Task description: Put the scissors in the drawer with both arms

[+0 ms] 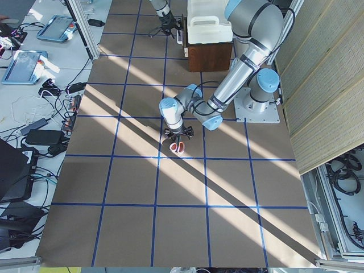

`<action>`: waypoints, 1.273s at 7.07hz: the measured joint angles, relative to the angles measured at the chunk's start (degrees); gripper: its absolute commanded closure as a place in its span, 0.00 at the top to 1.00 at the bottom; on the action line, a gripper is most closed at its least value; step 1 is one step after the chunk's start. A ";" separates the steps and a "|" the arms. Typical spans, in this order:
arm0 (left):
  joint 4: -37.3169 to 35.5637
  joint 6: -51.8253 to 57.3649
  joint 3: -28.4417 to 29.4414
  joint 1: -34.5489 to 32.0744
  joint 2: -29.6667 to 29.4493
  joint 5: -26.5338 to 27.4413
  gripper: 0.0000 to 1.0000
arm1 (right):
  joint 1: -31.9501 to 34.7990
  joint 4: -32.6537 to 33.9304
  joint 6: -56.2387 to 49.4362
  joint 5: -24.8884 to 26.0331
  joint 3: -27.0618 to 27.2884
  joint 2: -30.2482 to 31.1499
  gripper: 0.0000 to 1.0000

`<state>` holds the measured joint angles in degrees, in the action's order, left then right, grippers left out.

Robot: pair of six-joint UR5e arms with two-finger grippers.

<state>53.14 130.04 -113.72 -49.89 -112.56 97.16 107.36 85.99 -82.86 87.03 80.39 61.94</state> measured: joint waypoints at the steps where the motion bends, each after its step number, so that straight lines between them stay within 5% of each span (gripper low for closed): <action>1: -0.52 1.15 0.00 -0.08 -0.21 -0.04 0.28 | -0.25 0.21 -0.02 0.00 -2.02 -1.37 0.48; 2: -0.90 2.17 -0.01 -0.16 -0.27 -0.10 0.04 | -0.42 0.47 -0.02 -0.01 -3.61 -2.44 0.48; 3: -1.11 3.07 -0.01 -0.28 -0.34 -0.15 0.00 | -0.66 1.31 -0.05 0.00 -4.70 -3.23 0.48; 9: -1.32 -0.45 1.49 -2.79 1.94 -0.73 0.00 | -3.16 7.01 -3.08 -0.02 -9.45 -6.83 0.48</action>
<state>51.82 129.59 -112.23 -52.69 -110.62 96.44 104.20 93.00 -85.94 87.02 70.94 55.11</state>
